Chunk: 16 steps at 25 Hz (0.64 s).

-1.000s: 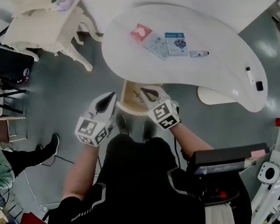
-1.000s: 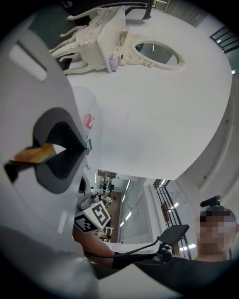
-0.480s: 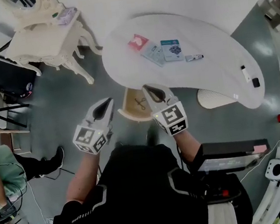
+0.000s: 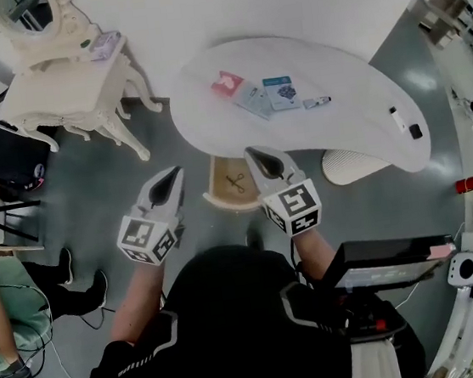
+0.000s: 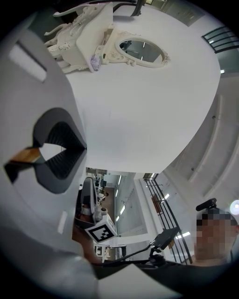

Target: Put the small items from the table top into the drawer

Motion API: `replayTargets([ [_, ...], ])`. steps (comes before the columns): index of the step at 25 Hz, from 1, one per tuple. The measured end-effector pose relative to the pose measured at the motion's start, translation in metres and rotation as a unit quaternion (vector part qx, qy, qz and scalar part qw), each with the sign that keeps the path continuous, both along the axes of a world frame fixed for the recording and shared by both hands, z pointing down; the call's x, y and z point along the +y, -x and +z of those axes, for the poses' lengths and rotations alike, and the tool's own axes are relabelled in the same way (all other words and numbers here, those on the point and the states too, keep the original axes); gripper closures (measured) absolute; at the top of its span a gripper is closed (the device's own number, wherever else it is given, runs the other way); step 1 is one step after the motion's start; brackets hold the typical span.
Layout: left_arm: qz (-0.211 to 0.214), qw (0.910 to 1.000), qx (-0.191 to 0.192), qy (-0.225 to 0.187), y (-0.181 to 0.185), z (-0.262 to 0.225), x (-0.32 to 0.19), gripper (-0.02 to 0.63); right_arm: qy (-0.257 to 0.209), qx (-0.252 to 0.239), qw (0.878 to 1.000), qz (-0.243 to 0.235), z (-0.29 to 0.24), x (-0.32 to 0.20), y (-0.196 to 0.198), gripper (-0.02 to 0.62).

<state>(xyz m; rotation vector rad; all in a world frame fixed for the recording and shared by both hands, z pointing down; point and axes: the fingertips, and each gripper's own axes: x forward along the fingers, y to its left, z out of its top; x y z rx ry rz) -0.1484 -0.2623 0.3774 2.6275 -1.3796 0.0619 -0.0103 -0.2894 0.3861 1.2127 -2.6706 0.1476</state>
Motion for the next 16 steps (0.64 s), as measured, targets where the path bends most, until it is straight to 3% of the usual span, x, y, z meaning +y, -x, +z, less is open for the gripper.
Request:
replayTargets([
  [8,0.032,0.9995,0.006,-0.003,0.005,-0.004,0.009,0.606,-0.005,-0.004,1.000,0.015,-0.009,0.010,0.008,0.595],
  [16,0.030,0.9995,0.006,-0.011,0.009,-0.007,0.014,0.606,-0.007,-0.005,1.000,0.022,-0.011,0.017,0.006,0.595],
])
